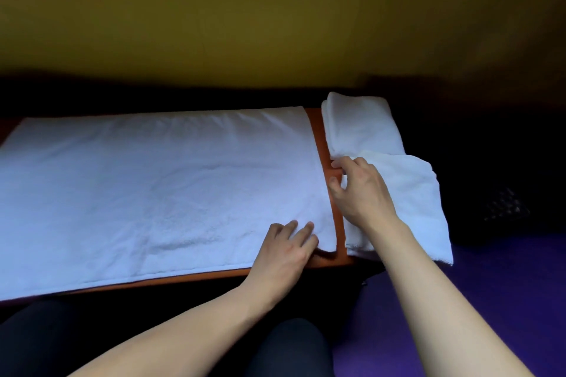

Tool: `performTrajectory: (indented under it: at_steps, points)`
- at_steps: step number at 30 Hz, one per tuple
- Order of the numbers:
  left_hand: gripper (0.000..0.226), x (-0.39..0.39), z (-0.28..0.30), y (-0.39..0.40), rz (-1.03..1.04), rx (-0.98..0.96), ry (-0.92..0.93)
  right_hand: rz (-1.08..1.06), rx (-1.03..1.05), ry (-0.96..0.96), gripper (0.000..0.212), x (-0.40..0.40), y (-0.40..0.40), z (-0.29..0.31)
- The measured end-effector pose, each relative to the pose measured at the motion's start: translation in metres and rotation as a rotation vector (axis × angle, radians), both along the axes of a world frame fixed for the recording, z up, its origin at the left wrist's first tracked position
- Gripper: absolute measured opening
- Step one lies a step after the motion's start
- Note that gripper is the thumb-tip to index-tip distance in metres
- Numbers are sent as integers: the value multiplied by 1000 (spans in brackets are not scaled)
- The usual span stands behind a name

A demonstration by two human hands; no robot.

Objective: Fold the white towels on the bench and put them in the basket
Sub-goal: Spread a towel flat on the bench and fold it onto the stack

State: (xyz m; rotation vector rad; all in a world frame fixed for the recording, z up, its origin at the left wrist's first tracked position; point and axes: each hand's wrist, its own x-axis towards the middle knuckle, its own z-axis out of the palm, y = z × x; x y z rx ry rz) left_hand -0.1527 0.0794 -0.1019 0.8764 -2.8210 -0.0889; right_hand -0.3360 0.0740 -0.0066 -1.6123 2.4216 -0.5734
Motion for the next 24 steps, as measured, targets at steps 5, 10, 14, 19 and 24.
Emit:
performTrajectory:
  at_steps: [5, 10, 14, 19, 24]
  points:
    - [16, 1, 22, -5, 283, 305, 361, -84, 236, -163, 30, -1, -27, 10]
    - [16, 22, 37, 10, 271, 488, 549, -160, 320, -435, 37, -1, -60, -15]
    - [16, 33, 44, 22, 246, 565, 546, -261, 251, -610, 41, 4, -82, -36]
    - [26, 51, 60, 28, 272, 676, 593, -397, 110, -760, 36, 12, -97, -41]
    - [23, 61, 86, 23, 331, 774, 681, -438, 5, -801, 34, 13, -113, -31]
